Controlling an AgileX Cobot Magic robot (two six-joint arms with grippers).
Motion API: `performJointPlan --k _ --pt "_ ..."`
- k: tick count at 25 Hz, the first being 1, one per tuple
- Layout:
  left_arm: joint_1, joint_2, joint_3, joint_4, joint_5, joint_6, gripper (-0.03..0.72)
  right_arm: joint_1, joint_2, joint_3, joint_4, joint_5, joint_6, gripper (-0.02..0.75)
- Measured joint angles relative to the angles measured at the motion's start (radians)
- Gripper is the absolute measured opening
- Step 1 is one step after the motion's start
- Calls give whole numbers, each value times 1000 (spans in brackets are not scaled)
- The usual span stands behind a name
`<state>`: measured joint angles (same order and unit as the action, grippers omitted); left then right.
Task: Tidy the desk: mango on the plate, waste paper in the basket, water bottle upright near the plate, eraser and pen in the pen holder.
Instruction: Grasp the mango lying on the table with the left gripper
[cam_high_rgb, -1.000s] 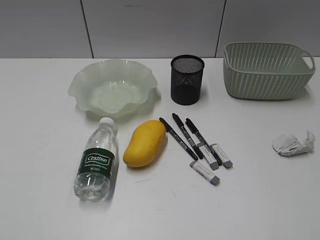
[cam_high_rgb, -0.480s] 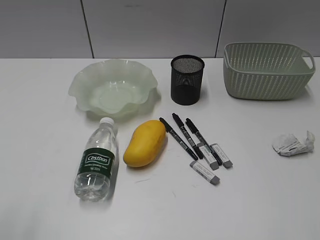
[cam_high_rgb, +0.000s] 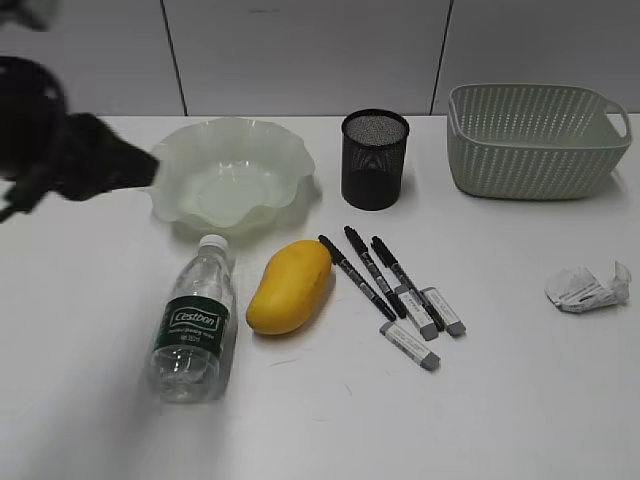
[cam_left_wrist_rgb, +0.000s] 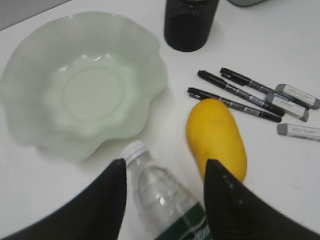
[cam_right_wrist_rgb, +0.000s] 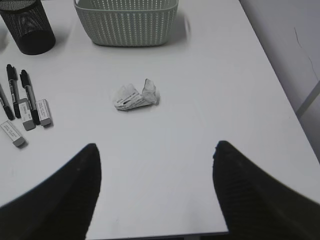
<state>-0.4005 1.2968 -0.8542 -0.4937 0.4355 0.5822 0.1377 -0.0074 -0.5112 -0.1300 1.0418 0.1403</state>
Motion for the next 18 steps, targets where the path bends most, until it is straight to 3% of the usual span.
performJointPlan --k 3,5,10,14,18 --pt "-120 182 -124 50 -55 -65 398 0 0 0 0 0 0 549" --pt "-162 279 -194 74 -53 -121 439 0 0 0 0 0 0 549" --pt "-180 444 -285 165 -36 -278 519 0 0 0 0 0 0 549" --pt "-195 505 -292 208 -55 -352 526 0 0 0 0 0 0 549" --pt "-252 563 -301 238 -67 -400 527 0 0 0 0 0 0 549"
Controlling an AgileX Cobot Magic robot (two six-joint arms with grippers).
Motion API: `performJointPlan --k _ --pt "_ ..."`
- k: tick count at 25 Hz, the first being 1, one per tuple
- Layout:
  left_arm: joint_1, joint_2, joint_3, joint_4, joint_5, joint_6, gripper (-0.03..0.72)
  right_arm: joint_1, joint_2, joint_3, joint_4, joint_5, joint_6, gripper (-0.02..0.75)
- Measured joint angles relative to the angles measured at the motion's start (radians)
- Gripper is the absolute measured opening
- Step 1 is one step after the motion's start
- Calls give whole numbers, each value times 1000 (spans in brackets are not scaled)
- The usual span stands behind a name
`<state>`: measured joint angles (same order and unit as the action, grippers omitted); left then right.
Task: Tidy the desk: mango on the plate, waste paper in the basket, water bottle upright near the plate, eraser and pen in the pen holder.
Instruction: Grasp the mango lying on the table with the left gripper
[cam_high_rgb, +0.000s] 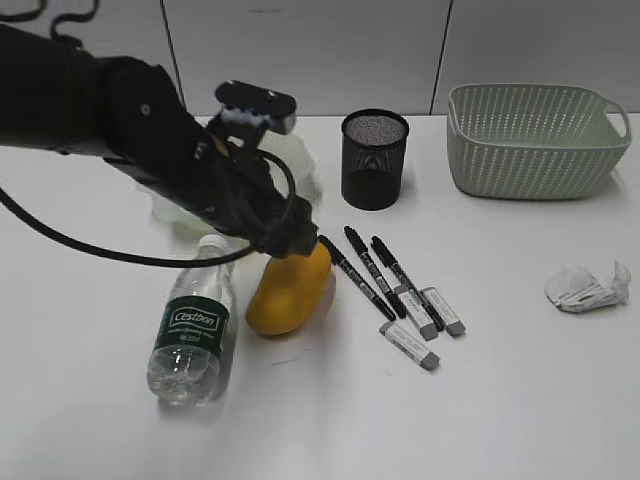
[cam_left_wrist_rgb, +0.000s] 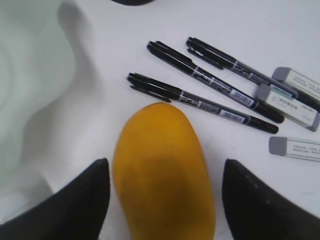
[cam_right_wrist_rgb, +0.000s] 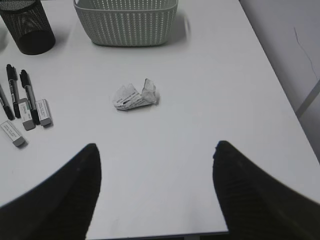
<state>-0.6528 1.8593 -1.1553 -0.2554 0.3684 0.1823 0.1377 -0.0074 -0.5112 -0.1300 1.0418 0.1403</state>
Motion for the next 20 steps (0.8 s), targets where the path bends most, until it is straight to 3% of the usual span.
performJointPlan --k 6,13,20 --pt "-33 89 -27 113 22 -125 565 0 0 0 0 0 0 549" --pt "-33 155 -68 122 20 -151 603 0 0 0 0 0 0 550" --pt "-34 173 -82 127 41 -154 580 0 0 0 0 0 0 549"
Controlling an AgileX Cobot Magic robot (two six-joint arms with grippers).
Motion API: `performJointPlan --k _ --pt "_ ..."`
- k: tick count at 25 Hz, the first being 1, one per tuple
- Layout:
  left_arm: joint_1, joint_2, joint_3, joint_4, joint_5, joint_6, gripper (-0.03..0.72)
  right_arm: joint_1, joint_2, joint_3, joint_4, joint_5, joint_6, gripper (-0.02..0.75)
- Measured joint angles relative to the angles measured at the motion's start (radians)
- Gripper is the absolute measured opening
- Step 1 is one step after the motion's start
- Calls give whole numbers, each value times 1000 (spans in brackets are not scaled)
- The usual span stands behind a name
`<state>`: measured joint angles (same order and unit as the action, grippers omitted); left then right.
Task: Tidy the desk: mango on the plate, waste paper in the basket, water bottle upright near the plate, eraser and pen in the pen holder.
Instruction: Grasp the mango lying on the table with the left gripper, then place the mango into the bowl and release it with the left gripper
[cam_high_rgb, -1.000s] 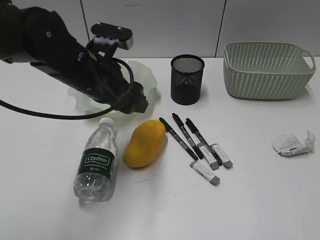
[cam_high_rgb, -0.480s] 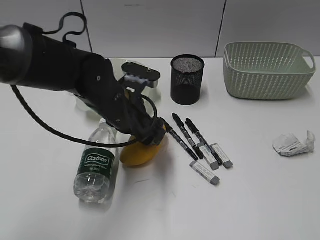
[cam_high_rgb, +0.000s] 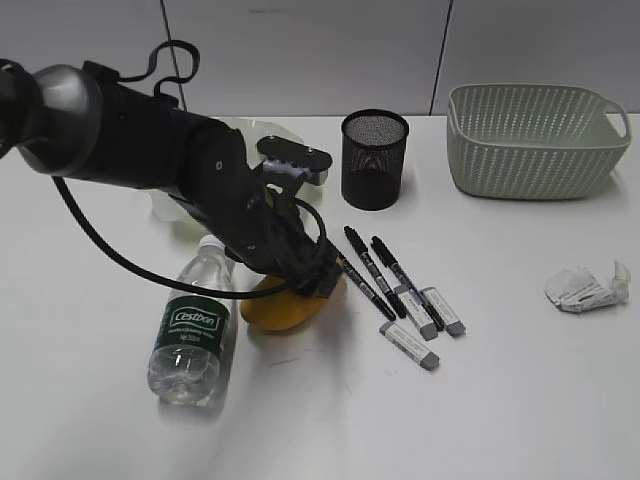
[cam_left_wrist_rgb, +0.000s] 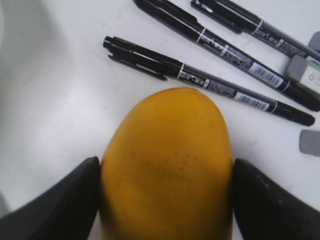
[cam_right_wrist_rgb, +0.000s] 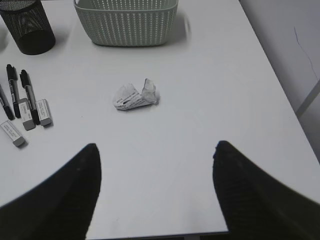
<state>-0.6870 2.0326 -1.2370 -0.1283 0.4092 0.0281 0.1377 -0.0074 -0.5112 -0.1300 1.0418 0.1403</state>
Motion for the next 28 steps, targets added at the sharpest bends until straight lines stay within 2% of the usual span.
performJointPlan --k 8,12,14,17,20,22,28 --pt "1 -70 11 14 32 0 578 0 0 0 0 0 0 549" --pt "20 -200 12 30 -55 0 578 0 0 0 0 0 0 550" --pt "52 -244 11 67 -157 0 578 0 0 0 0 0 0 550" --pt "140 -243 9 105 -311 0 578 0 0 0 0 0 0 550" --pt "240 -166 2 107 -409 0 578 0 0 0 0 0 0 550" --pt "278 -105 -17 103 -433 0 578 0 0 0 0 0 0 549" --pt "292 14 -100 105 -439 0 594 0 0 0 0 0 0 549"
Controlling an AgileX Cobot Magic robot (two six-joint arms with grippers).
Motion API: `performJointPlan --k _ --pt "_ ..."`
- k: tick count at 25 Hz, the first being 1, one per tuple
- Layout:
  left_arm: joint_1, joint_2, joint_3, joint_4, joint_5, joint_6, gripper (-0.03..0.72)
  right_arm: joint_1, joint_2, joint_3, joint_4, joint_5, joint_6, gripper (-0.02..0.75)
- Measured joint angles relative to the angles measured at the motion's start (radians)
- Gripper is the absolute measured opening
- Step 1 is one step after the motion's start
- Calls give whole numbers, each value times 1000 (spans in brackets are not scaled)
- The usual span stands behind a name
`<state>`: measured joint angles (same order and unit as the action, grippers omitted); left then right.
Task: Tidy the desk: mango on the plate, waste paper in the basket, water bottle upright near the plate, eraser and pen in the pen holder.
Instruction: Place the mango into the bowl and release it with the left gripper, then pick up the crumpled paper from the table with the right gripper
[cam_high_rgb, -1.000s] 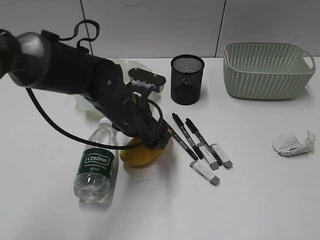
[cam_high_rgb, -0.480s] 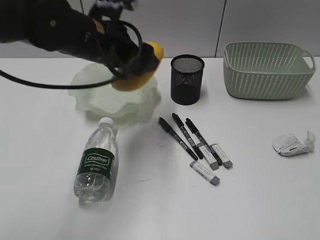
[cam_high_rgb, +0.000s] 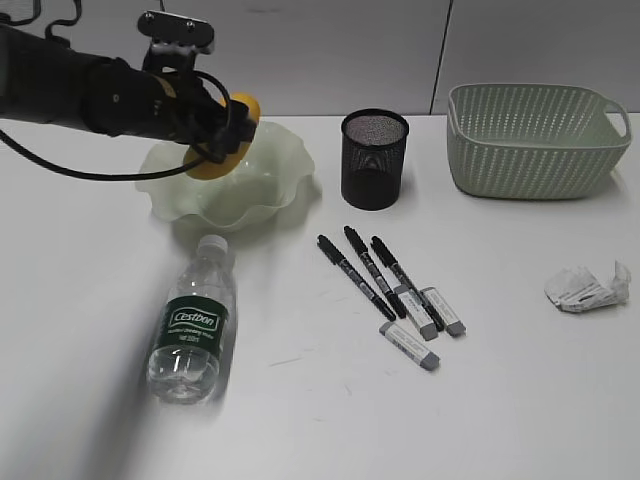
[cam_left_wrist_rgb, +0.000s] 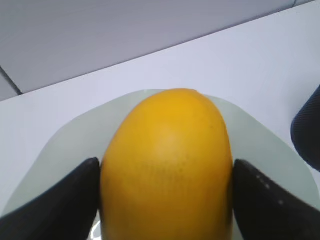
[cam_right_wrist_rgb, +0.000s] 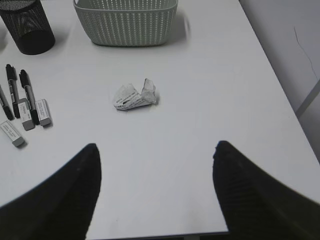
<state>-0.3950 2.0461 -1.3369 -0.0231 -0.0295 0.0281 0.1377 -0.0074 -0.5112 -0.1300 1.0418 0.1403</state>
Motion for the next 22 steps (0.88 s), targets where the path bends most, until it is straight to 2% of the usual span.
performJointPlan --k 3,8,11,14,17,22 --pt "0 6 -23 1 3 0 650 0 0 0 0 0 0 549" --pt "0 4 -29 10 39 0 667 0 0 0 0 0 0 549" --pt "0 -35 -28 10 121 0 651 0 0 0 0 0 0 549" --pt "0 -138 5 13 173 0 590 0 0 0 0 0 0 549" --pt "0 -342 122 34 212 0 533 0 0 0 0 0 0 549" --pt "1 -856 440 74 374 0 517 0 0 0 0 0 0 549"
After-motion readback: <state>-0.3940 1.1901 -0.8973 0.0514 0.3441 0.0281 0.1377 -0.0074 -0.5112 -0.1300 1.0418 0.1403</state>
